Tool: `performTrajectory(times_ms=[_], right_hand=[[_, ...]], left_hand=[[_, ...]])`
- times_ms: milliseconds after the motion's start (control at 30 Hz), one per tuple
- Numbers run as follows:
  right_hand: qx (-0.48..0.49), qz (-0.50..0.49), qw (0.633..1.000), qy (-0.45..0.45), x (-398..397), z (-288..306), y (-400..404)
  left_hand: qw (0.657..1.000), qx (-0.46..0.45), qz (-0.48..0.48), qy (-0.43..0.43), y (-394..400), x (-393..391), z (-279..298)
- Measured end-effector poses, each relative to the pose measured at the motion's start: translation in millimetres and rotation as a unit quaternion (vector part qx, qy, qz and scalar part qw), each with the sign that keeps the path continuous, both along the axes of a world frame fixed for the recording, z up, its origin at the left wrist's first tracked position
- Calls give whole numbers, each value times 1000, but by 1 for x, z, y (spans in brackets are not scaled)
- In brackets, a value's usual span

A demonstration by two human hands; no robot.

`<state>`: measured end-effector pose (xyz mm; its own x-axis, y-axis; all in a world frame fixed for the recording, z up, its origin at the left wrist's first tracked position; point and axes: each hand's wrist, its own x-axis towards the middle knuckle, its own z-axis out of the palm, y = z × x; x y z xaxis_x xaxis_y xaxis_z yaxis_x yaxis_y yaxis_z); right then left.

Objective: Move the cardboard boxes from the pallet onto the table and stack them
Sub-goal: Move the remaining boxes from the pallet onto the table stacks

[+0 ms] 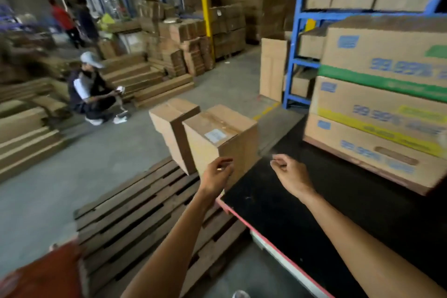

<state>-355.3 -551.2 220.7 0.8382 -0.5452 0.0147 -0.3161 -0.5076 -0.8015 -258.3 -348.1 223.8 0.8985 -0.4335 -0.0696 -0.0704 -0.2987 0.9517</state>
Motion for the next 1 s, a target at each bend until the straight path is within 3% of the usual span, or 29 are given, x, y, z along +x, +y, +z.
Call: performTrajectory(times_ms=[200,500,667,767,900,1000], right_hand=[[48,54,996,50,137,-38,51],[124,-9,983,133,287,-55,53],[206,-104,963,141,363,-80,33],[202,-194,952,124,408,-100,26],[197,-307,917,162,458,-119,17],[264,-380,875,141,485,-138,5]], left_hand=[[997,44,47,44,62,118,-25],[991,108,18,70,68,300,-36],[989,141,-27,43,39,418,-57],[984,165,-48,45,13,499,-79],[965,241,-95,27,-32,591,-113],[939,302,-164,-16,-68,638,-130]])
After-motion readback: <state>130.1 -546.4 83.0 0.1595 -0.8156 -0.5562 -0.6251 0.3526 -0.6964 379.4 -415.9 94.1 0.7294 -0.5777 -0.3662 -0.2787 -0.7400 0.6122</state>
